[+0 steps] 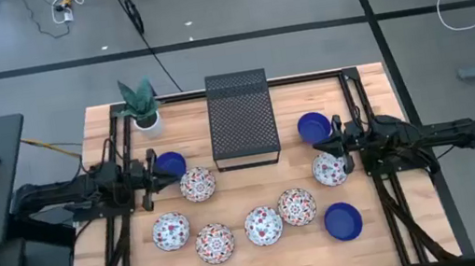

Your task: Pick & Place Mini bowls

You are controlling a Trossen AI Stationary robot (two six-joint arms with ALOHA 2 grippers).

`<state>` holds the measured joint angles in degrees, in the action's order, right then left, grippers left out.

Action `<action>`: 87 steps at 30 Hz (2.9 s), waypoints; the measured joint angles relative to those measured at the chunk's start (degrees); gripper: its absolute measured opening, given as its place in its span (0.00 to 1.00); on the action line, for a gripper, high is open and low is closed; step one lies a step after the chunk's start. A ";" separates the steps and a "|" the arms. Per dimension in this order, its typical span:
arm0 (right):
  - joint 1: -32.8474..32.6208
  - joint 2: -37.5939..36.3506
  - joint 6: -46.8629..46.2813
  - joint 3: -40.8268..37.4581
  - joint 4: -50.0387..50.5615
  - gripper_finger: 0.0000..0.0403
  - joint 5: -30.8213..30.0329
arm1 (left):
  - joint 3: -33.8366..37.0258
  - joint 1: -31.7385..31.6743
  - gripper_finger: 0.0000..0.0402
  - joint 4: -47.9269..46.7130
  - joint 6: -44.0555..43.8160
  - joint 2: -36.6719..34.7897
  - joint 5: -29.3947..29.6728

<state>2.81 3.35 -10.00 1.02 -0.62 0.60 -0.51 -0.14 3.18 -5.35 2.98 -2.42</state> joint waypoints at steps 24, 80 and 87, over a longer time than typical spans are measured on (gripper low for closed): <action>-0.02 0.00 0.00 -0.02 -0.01 0.04 0.00 | 0.00 0.00 0.13 -0.02 0.00 0.00 0.00; -0.02 0.00 0.00 -0.01 -0.02 0.04 0.01 | -21.16 13.05 0.44 -4.67 3.56 49.13 6.33; -0.01 -0.01 0.01 -0.01 0.00 0.04 0.00 | -21.16 17.30 0.52 -5.05 -4.51 58.33 9.53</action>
<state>2.79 3.34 -9.99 1.01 -0.63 0.60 -21.67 17.15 -1.87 -9.86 61.32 7.11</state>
